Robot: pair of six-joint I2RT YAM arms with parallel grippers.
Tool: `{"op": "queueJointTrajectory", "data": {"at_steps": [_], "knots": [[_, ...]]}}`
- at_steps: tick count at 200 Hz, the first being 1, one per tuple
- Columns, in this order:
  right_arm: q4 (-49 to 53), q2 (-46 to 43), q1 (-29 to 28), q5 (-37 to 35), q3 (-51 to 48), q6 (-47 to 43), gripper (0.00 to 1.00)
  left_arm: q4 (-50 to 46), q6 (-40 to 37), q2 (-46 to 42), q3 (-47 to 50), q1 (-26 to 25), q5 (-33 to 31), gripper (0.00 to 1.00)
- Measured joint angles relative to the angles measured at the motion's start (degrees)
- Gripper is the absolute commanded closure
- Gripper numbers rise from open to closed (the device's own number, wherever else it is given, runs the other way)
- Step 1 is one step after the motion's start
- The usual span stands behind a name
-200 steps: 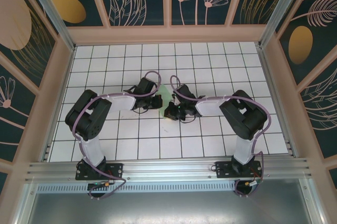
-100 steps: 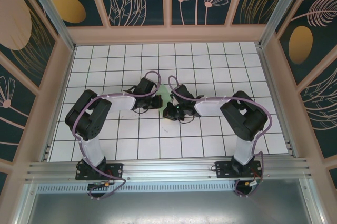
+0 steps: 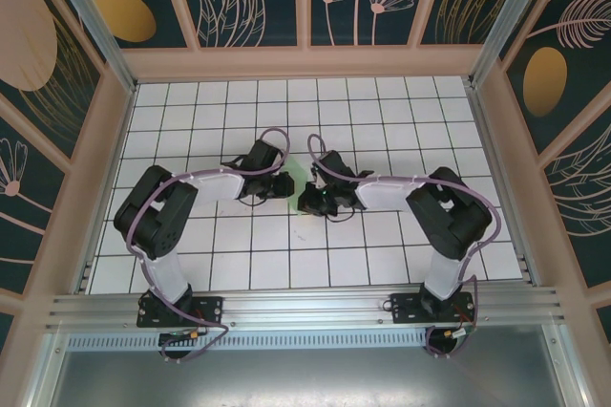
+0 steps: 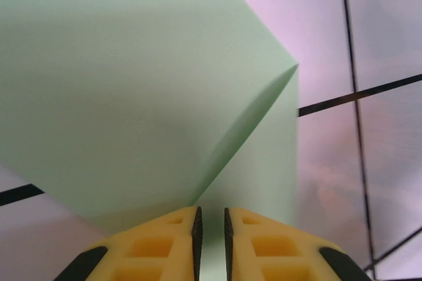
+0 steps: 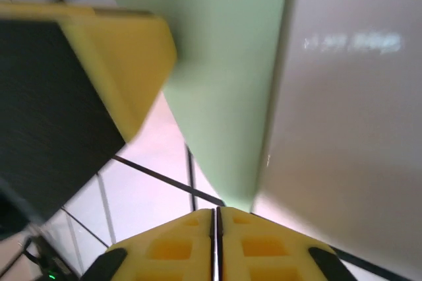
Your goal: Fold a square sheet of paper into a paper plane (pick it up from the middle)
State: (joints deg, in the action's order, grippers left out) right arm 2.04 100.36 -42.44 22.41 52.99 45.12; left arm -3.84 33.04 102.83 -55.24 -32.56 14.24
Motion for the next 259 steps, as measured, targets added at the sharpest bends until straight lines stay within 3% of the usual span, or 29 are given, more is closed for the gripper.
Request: {"op": "queueJointTrajectory", "data": {"at_steps": [21,57,87,141,259], "knots": [[-0.11,-4.17,3.61,-1.4,-0.04,-0.37,0.76,-0.76,0.31,-2.4,-2.6,0.0,0.02,0.74],[-0.74,-4.7,8.81,-1.84,-0.04,-1.55,0.74,-0.72,0.48,-6.14,-4.55,0.0,0.09,0.83],[-1.6,-1.62,9.31,-0.94,0.72,-2.4,0.72,-0.83,0.68,-6.14,-3.21,0.0,1.64,0.82],[-2.1,3.08,9.42,0.15,1.73,-2.86,0.71,-0.72,1.11,-5.68,-2.45,-0.02,9.92,0.86],[-4.24,7.28,9.33,4.44,5.09,-3.28,0.65,-1.11,1.31,0.74,1.53,-0.02,1.81,0.92]]}}
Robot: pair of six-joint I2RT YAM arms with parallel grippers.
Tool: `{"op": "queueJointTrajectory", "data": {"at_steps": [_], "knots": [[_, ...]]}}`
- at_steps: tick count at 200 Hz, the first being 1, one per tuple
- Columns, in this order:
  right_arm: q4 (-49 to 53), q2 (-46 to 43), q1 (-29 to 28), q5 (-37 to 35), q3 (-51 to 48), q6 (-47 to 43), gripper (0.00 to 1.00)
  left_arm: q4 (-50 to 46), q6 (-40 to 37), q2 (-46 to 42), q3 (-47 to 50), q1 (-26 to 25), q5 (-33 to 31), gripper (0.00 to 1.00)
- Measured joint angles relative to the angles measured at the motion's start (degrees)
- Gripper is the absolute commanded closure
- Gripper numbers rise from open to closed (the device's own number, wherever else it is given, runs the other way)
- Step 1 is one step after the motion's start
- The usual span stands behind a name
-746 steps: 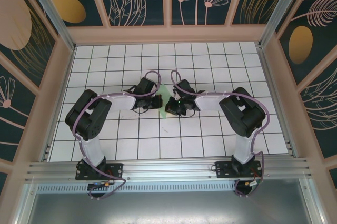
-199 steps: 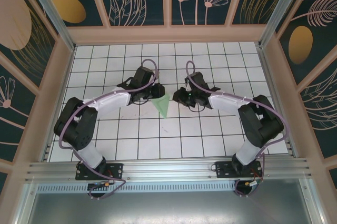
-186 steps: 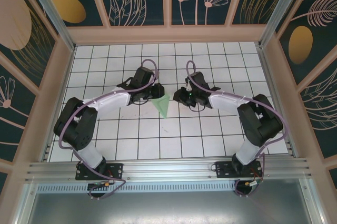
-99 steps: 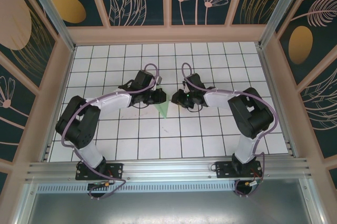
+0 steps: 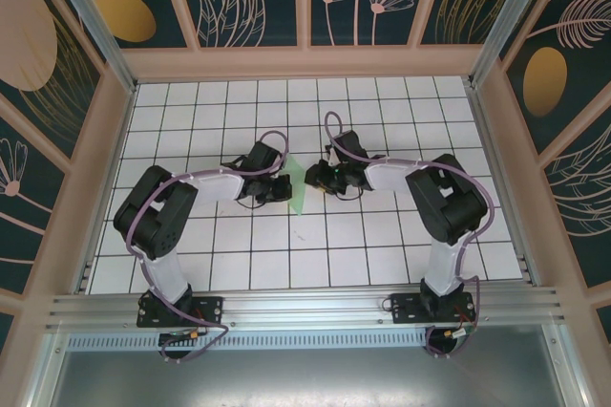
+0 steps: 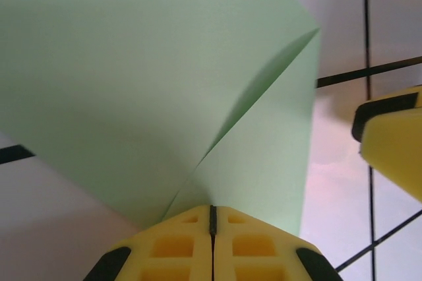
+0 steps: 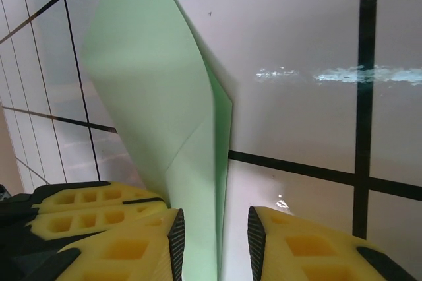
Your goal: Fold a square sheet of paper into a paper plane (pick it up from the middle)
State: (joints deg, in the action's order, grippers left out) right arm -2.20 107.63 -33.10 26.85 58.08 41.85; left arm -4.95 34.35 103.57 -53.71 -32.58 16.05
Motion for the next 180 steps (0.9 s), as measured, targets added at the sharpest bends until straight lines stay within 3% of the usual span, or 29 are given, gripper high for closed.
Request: {"op": "queueJointTrajectory", "data": {"at_steps": [59,102,180], "knots": [[-0.42,3.28,-0.37,1.75,2.69,-1.14,0.67,0.87,-0.2,0.0,0.39,0.0,-0.13,0.93],[-0.44,4.17,-0.76,2.4,4.94,-1.62,0.77,1.05,-0.26,0.0,0.48,0.0,-0.11,0.93],[-0.17,4.57,-1.27,1.79,5.31,-2.95,0.68,1.51,-0.24,-0.07,0.7,0.0,-0.48,0.92]]}}
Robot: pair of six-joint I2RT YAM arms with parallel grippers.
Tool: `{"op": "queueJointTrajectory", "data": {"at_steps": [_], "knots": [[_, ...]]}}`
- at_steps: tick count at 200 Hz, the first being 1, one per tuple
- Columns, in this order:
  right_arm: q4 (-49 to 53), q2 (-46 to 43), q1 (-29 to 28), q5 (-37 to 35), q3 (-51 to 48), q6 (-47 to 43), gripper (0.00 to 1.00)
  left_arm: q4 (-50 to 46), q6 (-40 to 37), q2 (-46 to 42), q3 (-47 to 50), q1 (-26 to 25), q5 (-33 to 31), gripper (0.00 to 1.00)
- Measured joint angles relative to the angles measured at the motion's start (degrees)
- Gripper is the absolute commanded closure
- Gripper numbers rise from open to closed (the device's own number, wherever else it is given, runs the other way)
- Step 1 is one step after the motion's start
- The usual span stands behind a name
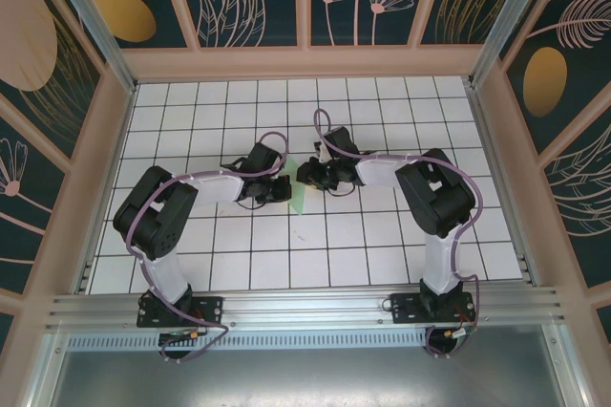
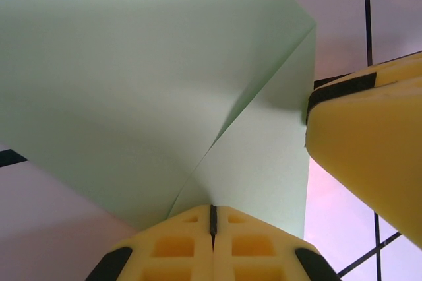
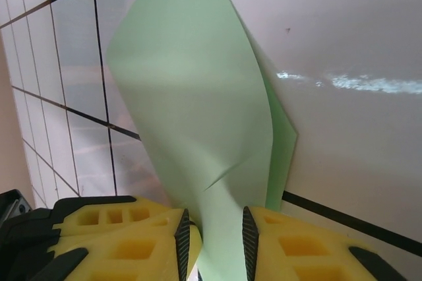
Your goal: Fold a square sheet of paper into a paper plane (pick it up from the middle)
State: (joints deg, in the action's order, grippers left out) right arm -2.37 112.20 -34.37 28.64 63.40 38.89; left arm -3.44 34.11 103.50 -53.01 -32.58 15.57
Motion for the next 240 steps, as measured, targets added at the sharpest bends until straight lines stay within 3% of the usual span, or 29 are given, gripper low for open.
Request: {"op": "queueJointTrajectory", "data": {"at_steps": [77,105,164,211,240], "knots": [[2.49,0.76,0.2,-1.73,1.29,-1.14,0.65,0.48,0.0,-0.02,0.26,0.0,0.02,0.93],[2.14,1.46,0.26,-0.61,1.36,-1.09,0.74,0.48,0.02,-0.04,0.31,0.0,0.02,0.92],[1.31,1.4,-0.42,-0.17,1.14,-1.18,0.76,0.7,0.07,-0.07,0.42,0.0,0.02,0.92],[1.14,0.26,-2.45,-0.55,-1.2,-2.14,0.85,1.33,0.96,-0.39,0.92,0.0,-0.04,0.92],[0.83,-0.7,-3.37,-0.68,-2.64,-2.58,0.86,1.57,1.36,-0.55,1.11,0.0,-0.24,0.92]]}}
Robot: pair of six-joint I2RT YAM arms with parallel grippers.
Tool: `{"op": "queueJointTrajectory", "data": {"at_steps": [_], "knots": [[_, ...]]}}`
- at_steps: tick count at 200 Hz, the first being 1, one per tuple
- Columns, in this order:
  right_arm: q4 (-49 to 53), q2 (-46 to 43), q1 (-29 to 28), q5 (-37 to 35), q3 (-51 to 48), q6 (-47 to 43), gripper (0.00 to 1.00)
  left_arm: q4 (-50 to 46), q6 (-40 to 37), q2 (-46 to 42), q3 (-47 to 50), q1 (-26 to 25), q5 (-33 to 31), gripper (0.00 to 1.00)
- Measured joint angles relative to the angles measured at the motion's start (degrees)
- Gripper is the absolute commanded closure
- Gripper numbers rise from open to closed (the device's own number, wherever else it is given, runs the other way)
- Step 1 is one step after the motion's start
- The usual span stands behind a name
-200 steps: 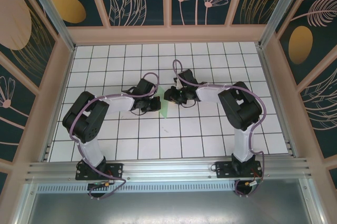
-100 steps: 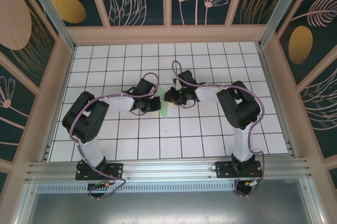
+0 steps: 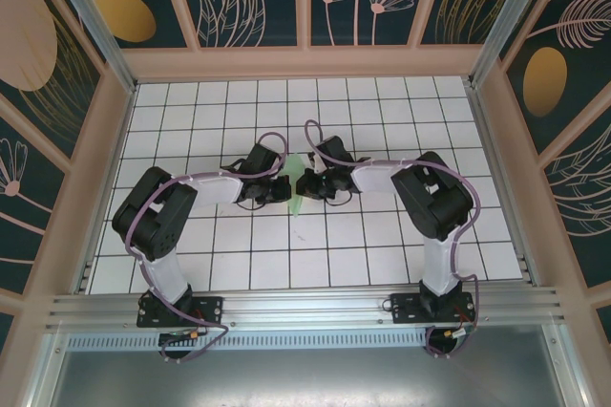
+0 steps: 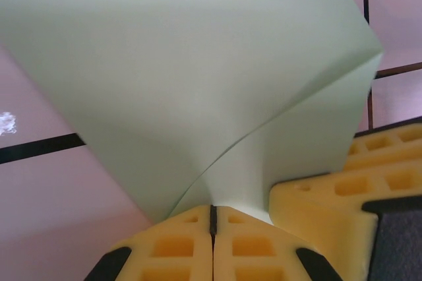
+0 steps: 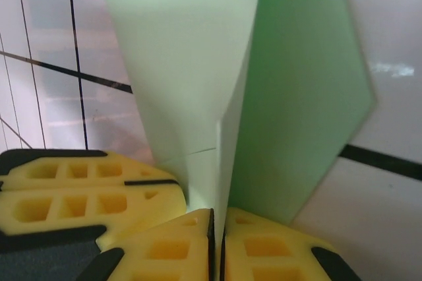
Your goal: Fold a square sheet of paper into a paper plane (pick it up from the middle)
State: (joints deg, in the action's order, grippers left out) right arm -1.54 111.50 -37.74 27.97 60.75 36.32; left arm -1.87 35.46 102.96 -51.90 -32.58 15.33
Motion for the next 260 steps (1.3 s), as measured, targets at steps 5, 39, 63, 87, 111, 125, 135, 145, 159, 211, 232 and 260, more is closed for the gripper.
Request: {"op": "queueJointTrajectory", "data": {"at_steps": [5,39,63,87,111,125,135,145,159,211,232,260], "knots": [[-0.31,-0.15,-0.09,0.0,-0.33,0.0,0.87,0.0,0.02,-0.07,0.07,0.0,-0.04,0.92],[-2.01,-1.01,-0.33,-0.26,-2.45,0.17,0.95,0.15,1.14,-0.79,0.85,0.0,-0.66,0.84],[-1.6,-2.45,-0.94,-1.73,-3.63,-0.04,0.97,0.22,2.6,-2.29,1.79,0.0,-0.59,0.77],[-0.81,-4.85,-1.46,-2.67,-4.44,-0.85,0.97,1.25,5.44,-5.92,3.21,0.0,0.66,0.74],[0.5,-7.37,-2.14,-2.38,-5.99,-3.13,0.96,4.81,9.2,-10.99,5.42,0.0,3.8,0.76],[1.4,-8.39,-2.54,-2.16,-6.8,-4.52,0.95,6.6,11.15,-12.85,6.34,0.0,5.38,0.79],[2.01,-8.98,-2.6,-1.79,-7.26,-5.16,0.93,7.8,12.28,-13.38,6.82,-0.07,6.27,0.82],[2.27,-9.25,-2.67,-1.16,-7.48,-6.05,0.93,9.03,13.7,-13.44,7.39,-0.24,6.99,0.84],[2.27,-9.29,-2.67,-0.61,-7.5,-6.84,0.92,10.38,15.32,-13.4,8.61,-0.61,7.58,0.88],[0.74,-9.29,-2.54,1.14,-9.68,-7.41,0.83,15.8,19.91,-9.66,13.29,-1.51,8.46,0.92],[-0.61,-9.42,-2.54,2.1,-11.08,-7.04,0.81,17.03,20.37,-6.97,13.35,-1.51,8.92,0.94],[-3.06,-10.29,-2.47,3.48,-13.46,-5.79,0.77,17.53,20.37,-5.53,13.42,-1.51,8.68,0.94]]}}
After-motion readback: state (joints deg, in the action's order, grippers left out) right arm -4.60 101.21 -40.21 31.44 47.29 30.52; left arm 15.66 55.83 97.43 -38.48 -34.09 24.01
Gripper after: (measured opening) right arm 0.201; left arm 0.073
